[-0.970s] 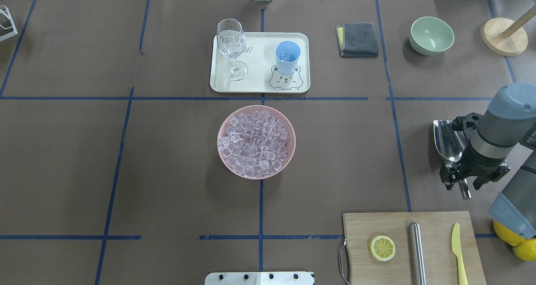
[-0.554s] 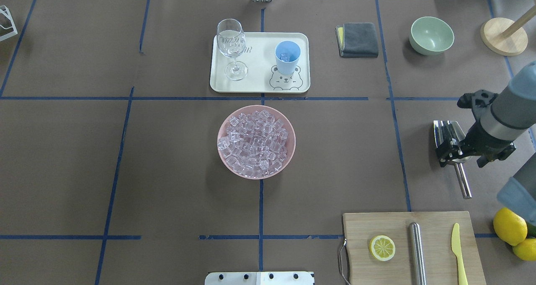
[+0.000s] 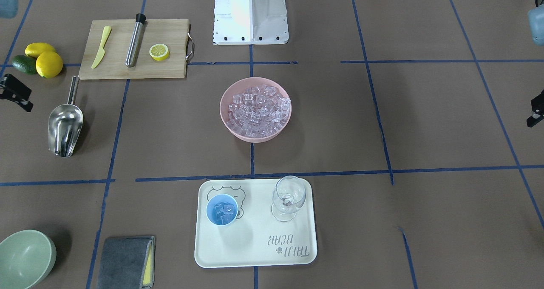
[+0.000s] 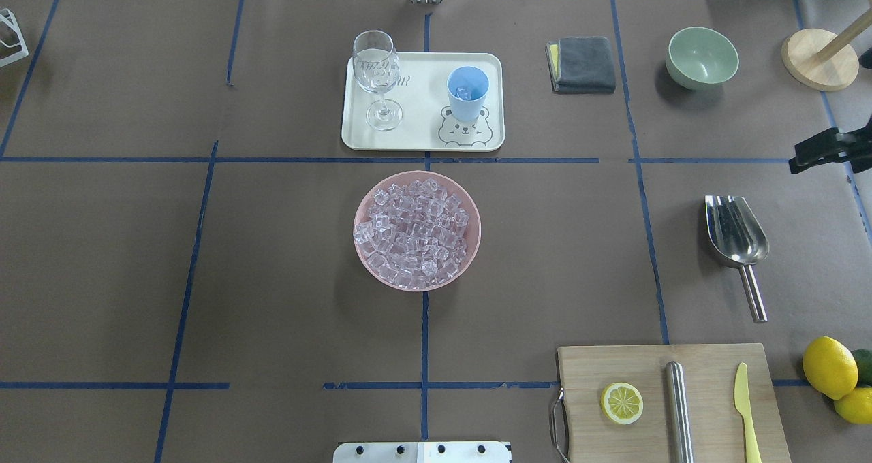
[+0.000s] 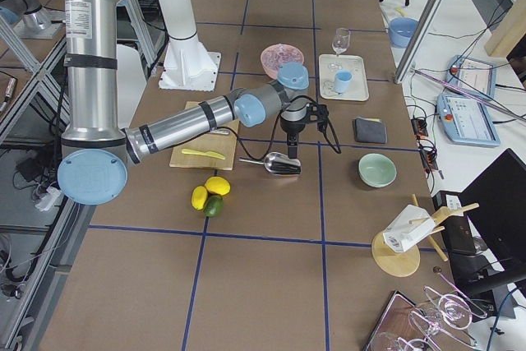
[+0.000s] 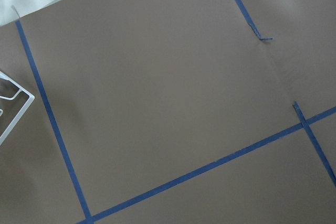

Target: Put ice in cup with scoop

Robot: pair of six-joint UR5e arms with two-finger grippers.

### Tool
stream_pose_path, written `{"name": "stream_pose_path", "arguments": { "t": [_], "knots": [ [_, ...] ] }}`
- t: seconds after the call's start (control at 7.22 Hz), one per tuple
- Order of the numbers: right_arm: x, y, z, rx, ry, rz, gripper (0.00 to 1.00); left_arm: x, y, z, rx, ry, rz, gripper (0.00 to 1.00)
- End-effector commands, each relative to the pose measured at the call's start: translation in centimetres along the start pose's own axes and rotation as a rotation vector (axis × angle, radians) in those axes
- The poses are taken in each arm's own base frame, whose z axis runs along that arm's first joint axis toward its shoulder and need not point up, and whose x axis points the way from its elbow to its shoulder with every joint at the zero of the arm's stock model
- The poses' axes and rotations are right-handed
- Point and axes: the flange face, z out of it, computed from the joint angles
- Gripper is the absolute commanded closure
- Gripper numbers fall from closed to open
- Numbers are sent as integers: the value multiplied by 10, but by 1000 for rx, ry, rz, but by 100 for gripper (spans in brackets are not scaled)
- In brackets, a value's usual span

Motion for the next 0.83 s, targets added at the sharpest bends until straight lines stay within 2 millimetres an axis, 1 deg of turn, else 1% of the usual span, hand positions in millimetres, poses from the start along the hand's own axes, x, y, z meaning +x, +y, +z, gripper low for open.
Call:
{"name": "stream_pose_path", "arguments": {
  "t": [0.0, 0.14, 0.28, 0.42, 0.55, 0.69],
  "knots": [
    [88, -11, -4, 4, 35, -152, 0, -51, 22, 23, -64, -37, 28, 0],
    [127, -9, 1, -20, -23, -159, 0, -84, 41, 21, -81, -73, 29, 0],
    [162, -6, -3, -15, -40, -168, 0, -112, 80, 23, -99, -73, 14, 0],
    [174, -4, -9, -1, -25, -147, 0, -130, 106, 19, -100, -78, -32, 0],
    [181, 3, -3, -15, -9, -128, 0, -135, 120, 22, -114, -80, -59, 0],
    [190, 4, 2, -21, 36, -127, 0, -140, 134, 31, -137, -74, -83, 0]
  ]
}}
